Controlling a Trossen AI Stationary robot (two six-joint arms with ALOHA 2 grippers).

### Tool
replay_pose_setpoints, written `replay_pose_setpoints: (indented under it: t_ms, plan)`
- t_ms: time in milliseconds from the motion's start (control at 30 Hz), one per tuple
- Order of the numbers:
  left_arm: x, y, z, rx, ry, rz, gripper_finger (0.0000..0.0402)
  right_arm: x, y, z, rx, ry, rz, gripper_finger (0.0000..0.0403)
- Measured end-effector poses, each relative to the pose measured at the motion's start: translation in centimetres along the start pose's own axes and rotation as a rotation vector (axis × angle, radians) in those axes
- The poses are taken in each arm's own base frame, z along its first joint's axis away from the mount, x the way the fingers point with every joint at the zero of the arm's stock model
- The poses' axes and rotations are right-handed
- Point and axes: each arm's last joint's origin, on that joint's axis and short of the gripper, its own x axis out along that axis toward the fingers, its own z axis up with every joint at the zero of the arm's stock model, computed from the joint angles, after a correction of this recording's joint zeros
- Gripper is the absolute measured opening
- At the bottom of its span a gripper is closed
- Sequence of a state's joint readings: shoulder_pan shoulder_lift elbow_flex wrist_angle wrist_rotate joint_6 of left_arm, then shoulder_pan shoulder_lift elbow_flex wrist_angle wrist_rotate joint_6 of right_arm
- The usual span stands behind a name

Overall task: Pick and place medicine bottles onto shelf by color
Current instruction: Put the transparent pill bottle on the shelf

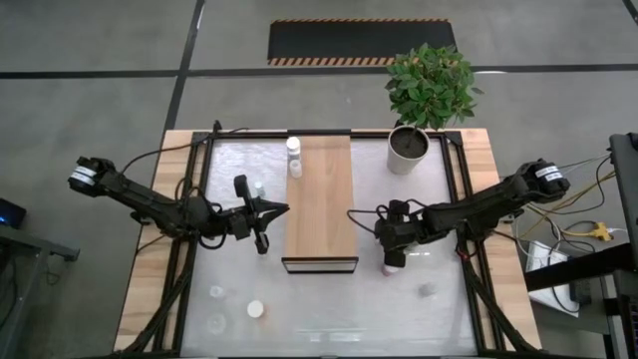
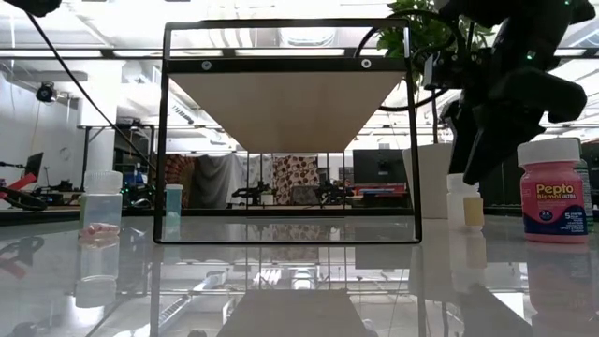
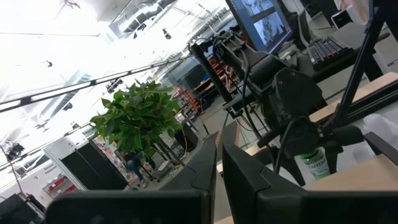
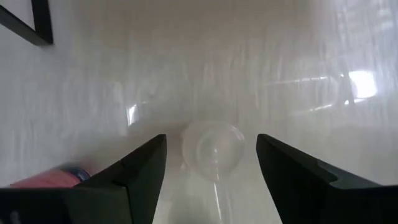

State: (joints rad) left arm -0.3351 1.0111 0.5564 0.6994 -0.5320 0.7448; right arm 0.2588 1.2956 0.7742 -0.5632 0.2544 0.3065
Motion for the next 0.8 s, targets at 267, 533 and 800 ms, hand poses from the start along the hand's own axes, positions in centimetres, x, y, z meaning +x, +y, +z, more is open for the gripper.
replay_pose_setpoints:
  t_ms: [267, 533, 800]
  plan:
    - [0.0, 0.0, 0.0, 0.000, 0.000, 0.000, 0.0010, 0.6, 0.1, 0.0, -0.007, 0.018, -0.006, 0.0185]
    - [0.0, 0.0, 0.0, 0.000, 0.000, 0.000, 0.0010, 0.3, 0.0, 0.0, -0.002, 0.019, 0.013, 0.0126]
    - [0.0, 0.0, 0.0, 0.001, 0.000, 0.000, 0.0010, -3.5, -0.6, 1.4, 0.006, 0.031, 0.012, 0.0144]
